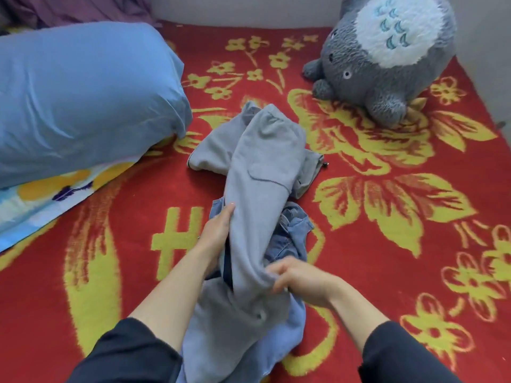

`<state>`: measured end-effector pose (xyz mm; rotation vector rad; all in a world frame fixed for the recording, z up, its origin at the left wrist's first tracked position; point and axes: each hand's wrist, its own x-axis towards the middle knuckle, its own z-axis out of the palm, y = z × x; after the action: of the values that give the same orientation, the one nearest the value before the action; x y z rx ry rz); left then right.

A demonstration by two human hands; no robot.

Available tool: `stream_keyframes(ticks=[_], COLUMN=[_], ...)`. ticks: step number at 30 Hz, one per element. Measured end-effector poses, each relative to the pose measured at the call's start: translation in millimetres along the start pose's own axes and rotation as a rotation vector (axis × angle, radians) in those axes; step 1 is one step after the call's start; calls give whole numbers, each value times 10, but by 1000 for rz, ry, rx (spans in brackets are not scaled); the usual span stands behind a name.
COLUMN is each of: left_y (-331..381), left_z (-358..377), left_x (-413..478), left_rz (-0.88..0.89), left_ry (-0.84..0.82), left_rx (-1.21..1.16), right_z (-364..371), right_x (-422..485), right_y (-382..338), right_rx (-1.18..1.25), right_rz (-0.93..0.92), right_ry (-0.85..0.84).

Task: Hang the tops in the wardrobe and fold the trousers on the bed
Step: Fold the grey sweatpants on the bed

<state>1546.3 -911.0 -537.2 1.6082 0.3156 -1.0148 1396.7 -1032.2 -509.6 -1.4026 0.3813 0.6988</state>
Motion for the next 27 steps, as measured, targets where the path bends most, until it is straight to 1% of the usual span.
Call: stream_keyframes(ticks=[2, 3, 5, 6, 7, 8, 9, 10, 11, 12, 13, 14, 16, 17, 18, 20, 21, 22, 24, 25, 26, 27], left_y=[63, 55, 0, -47, -95, -168, -247, -339, -424, -502, -567, -618, -675, -675, -668, -614, -562, -518, -413, -369, -345, -340], left_z=[47, 73, 103, 108, 109, 107, 108, 102, 90, 90, 82, 78, 52, 24, -15, -113, -132, -137, -62, 7, 130, 276], left_x=[-121, -205, -370, -474, -579, -678, -779, -855, -938, -995, -1055, -1105, -1188, -1240, -1297, -1361, -1402, -1409, -1443, -1458, -1504, -1553], left_rz=[48, 81, 169, 210, 243, 268, 282, 277, 260, 237, 197, 154, 65, 22, -30, -113, -122, -99, -19, -17, -34, -65], left_ry=[-98, -110, -160, -244, -357, -465, -551, -614, -670, -727, -774, -807, -831, -841, -846, -804, -716, -567, -225, -139, -121, -137], left_rx=[36, 112, 293, 346, 408, 488, 593, 702, 788, 846, 889, 910, 920, 914, 916, 866, 799, 687, 335, 172, 80, 59], right_z=[120, 168, 214, 178, 110, 45, -3, -56, -109, -166, -178, -175, -88, -27, 41, 52, 24, 12, -67, -78, -124, -148], right_x=[-199, -282, -392, -423, -450, -487, -524, -537, -523, -462, -395, -308, -130, -90, -117, -246, -375, -513, -840, -1005, -1160, -1306], right_y=[35, 120, 314, 435, 509, 520, 475, 422, 339, 243, 134, 62, 33, 56, 57, 81, 122, 152, 246, 276, 334, 377], right_rx=[-117, -159, -277, -333, -330, -236, -70, 147, 363, 500, 550, 486, 270, 191, 165, 236, 292, 373, 407, 368, 308, 261], right_rz=[142, 225, 324, 346, 344, 331, 293, 234, 190, 162, 152, 147, 178, 145, 109, 71, 55, 32, -2, 9, 22, 34], right_ry=[-227, -283, -336, -275, -133, 75, 321, 512, 609, 636, 614, 584, 640, 664, 677, 676, 636, 572, 377, 314, 277, 231])
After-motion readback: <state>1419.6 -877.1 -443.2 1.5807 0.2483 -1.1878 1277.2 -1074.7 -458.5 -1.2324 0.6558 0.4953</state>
